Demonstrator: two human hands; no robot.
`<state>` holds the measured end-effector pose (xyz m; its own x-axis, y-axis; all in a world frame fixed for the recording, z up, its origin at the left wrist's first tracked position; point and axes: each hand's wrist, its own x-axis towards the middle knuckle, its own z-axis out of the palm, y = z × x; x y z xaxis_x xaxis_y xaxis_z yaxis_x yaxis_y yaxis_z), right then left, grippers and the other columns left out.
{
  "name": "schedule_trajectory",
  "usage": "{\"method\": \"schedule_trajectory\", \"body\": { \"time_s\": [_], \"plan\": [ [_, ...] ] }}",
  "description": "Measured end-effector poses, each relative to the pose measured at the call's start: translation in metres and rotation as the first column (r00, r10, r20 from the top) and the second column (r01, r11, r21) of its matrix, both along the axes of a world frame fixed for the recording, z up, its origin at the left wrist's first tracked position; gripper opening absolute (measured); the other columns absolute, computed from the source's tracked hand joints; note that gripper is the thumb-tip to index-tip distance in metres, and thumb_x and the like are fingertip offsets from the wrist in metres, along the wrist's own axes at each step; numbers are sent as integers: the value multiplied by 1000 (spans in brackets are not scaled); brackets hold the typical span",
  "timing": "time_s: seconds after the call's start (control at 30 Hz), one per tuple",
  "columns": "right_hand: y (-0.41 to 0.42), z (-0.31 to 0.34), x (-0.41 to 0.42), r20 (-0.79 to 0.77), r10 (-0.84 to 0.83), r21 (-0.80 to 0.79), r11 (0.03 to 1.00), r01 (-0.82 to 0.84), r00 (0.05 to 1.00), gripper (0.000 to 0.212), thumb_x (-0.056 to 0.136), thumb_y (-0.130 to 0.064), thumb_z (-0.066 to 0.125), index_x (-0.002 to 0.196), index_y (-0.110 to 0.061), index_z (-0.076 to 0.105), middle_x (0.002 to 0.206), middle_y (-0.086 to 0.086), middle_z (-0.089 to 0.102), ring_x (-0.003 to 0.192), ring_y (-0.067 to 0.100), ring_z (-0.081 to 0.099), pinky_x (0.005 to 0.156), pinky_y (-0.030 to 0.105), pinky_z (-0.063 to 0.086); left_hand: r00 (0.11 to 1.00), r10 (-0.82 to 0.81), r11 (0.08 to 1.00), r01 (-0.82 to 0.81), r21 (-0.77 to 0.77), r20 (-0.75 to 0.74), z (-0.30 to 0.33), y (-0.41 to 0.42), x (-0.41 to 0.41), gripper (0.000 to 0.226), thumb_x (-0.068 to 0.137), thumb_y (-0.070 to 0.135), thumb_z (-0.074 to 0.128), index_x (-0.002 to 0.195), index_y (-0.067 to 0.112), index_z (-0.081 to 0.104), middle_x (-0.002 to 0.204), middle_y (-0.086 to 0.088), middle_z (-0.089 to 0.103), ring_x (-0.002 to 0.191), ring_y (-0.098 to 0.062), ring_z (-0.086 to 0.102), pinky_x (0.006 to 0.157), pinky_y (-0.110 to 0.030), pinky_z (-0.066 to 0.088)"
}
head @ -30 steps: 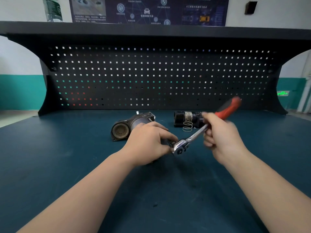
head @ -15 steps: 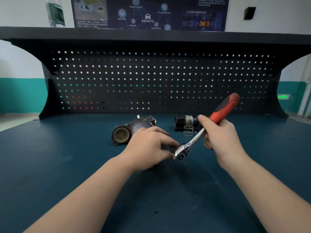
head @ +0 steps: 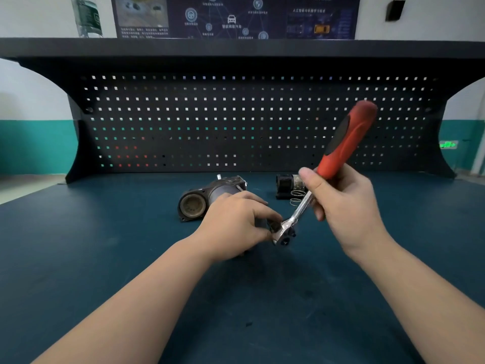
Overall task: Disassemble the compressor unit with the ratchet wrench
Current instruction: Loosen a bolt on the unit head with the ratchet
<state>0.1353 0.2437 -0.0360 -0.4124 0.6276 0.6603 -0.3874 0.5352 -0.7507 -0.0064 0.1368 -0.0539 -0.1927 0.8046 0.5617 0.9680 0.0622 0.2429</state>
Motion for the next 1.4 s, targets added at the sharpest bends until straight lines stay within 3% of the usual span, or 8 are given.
{"method": "schedule_trajectory", "body": {
  "time_s": [0.13,0.27,0.6,0.73,0.9,1.17,1.3,1.4],
  "plan": [
    [17,-2,-2,190,-124,-375,908,189,974,29,85,-25,63,63,-18,47,46,-5,37,40,13,30,44,26,28,999,35,999,-35,32,11,-2,3,2,23,70,37,74,90,46,71,100,17,65,111,9,43,90,-25,39],
    [26,-19,-1,169,341,-942,332,49,925,23,85,-14,49,63,-17,41,45,-5,29,32,7,25,36,15,24,999,43,998,-43,54,-5,-2,4,3,22,70,38,74,90,46,71,97,17,66,106,7,48,90,-29,41],
    [10,2,1,-82,187,-294,934,-203,979,24,80,-25,74,67,-19,55,47,-7,39,38,10,33,39,20,31,998,-19,998,15,64,64,1,-1,2,24,66,31,78,85,43,72,85,15,67,103,6,45,80,-21,35],
    [20,4,2,-19,18,-562,827,-25,1000,28,86,-23,65,64,-14,50,42,-5,33,32,8,24,37,18,22,997,-2,996,-5,89,81,-1,1,2,24,65,30,78,84,43,73,90,12,68,101,4,46,80,-20,37],
    [24,-16,-1,99,231,-952,304,25,968,22,80,-20,53,60,-16,44,43,-7,28,28,7,19,44,19,20,999,0,998,-3,69,45,0,2,4,15,67,37,74,81,42,71,78,11,65,87,-1,50,78,-31,45],
    [3,5,4,-66,66,-121,990,-74,996,31,80,-37,69,67,-14,53,50,-6,49,40,7,40,40,17,33,999,4,1000,-5,13,54,2,-1,1,21,69,29,76,85,41,72,88,20,63,104,6,43,76,-15,36],
    [9,1,-1,21,-29,-387,921,35,999,29,86,-29,61,65,-14,47,41,-6,39,33,8,30,36,18,25,999,10,998,-12,57,43,0,1,2,19,66,25,75,80,38,72,74,16,64,89,1,47,72,-25,42],
    [26,-13,-2,155,139,-874,481,70,978,23,80,-27,54,62,-18,43,41,-5,31,29,9,20,40,19,20,1000,28,997,-29,66,8,-1,3,3,17,67,29,76,80,39,71,65,23,55,81,3,44,70,-24,42]
  ]
}}
